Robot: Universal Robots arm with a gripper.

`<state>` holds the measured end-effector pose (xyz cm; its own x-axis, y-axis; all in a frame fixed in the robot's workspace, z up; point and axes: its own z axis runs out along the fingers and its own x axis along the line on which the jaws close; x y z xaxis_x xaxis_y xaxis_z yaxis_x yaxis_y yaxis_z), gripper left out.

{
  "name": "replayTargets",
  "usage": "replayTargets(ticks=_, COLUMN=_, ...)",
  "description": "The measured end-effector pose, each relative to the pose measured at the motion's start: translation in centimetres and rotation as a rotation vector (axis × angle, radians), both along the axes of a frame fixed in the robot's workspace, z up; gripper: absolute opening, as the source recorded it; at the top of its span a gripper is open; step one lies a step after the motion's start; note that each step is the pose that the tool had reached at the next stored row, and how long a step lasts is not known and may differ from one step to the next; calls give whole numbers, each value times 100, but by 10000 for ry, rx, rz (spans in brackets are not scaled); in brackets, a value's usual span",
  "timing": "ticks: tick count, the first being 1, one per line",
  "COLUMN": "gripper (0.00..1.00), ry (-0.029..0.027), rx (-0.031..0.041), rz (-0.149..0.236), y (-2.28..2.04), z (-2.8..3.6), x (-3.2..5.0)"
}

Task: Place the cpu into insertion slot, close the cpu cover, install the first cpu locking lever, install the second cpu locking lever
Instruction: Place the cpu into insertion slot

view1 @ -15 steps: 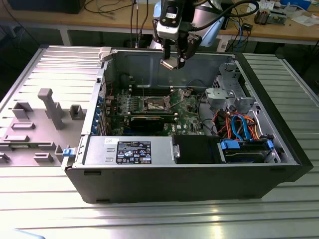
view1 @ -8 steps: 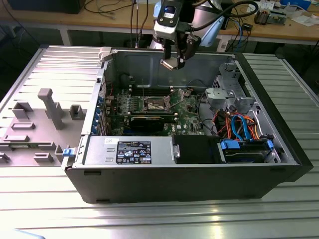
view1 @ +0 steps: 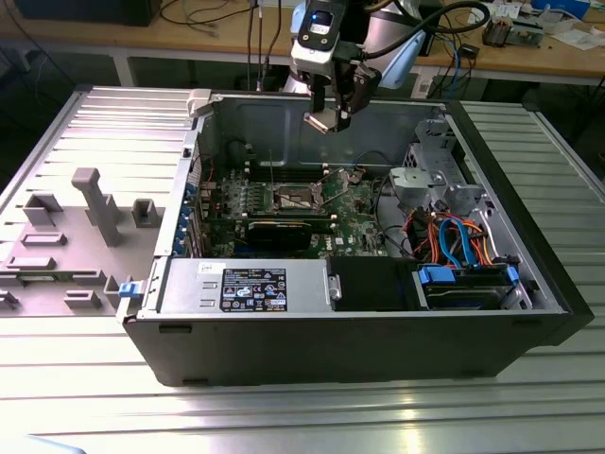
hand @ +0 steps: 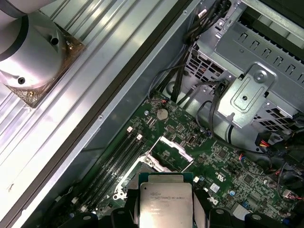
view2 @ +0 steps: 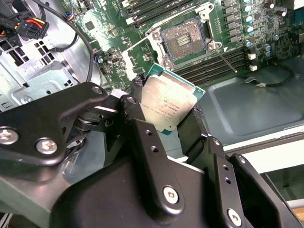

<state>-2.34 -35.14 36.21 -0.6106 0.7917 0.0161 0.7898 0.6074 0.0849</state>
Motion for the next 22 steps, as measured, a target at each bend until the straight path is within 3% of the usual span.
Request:
replayTargets(ticks=7, gripper=54, ry=1, rx=-1, rz=-183, y=0, z=0, x=0)
replayTargets(ticks=17, gripper=54, ry=1, rx=0, rz=-1220, y=0, z=-4, x=0)
replayTargets(ticks=22, gripper=54, ry=0, rx=-1, rz=-1541, y=0, z=-4, x=0)
